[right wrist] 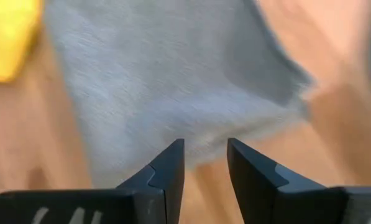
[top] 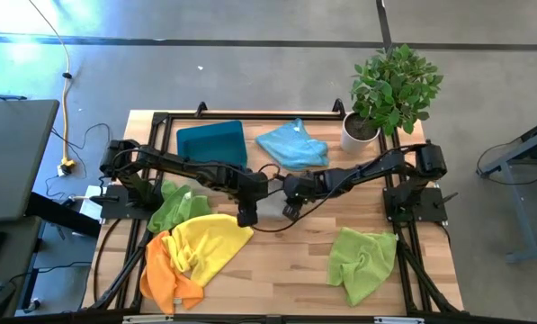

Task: Fold microfiber towels
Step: Fold the gray microfiber cloth, then put the folded gray microfiber cloth into the bin

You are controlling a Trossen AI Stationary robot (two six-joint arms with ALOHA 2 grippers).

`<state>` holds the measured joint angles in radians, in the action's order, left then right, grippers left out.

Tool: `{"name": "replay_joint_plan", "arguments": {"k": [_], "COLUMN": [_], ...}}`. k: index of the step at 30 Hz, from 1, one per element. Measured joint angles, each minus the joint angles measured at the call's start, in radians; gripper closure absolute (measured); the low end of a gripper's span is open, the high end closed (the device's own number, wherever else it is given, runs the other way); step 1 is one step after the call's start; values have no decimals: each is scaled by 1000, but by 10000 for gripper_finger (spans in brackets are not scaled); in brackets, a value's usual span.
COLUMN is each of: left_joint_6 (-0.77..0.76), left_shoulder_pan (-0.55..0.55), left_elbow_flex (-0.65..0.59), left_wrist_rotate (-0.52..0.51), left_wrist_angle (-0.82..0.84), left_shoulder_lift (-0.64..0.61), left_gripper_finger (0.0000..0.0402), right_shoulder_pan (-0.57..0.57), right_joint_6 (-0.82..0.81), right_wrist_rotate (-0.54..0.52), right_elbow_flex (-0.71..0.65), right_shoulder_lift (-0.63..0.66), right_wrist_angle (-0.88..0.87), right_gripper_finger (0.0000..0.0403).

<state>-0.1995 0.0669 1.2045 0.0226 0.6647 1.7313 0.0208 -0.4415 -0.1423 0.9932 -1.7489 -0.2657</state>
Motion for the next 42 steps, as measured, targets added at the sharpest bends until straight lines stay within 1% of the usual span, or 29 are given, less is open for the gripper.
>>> {"name": "replay_joint_plan", "arguments": {"k": [7,14,18,22,25,29,31,34,37,42], "left_joint_6": [-56,-147,-184,-208,-209,-195,-186,-208,-249,-269], "left_shoulder_pan": [-32,-44,-49,-54,-56,-65,-67,-56,-33,3], "left_elbow_flex": [0,0,0,0,0,0,0,0,0,-1], "left_wrist_rotate": [-4,-6,-8,-8,-16,-104,-131,-107,-78,-136], "left_wrist_angle": [-2,-7,-22,-57,-91,-138,-148,-143,-140,-138], "left_shoulder_lift": [0,1,1,1,2,2,2,2,15,56], "left_gripper_finger": [280,280,280,279,280,277,272,255,231,198], "right_shoulder_pan": [-51,-133,-183,-215,-225,-224,-224,-224,-224,-210], "right_joint_6": [1,-29,-30,-31,-39,-83,-110,-155,-165,-192], "right_wrist_rotate": [-91,-90,-78,-21,25,86,100,112,132,178], "right_elbow_flex": [0,0,-4,-30,-63,-127,-152,-167,-171,-171], "right_shoulder_lift": [98,135,152,156,152,152,152,152,152,152], "right_wrist_angle": [-215,-412,-476,-459,-392,-267,-221,-174,-126,11], "right_gripper_finger": [289,289,289,289,289,289,289,289,288,288]}}
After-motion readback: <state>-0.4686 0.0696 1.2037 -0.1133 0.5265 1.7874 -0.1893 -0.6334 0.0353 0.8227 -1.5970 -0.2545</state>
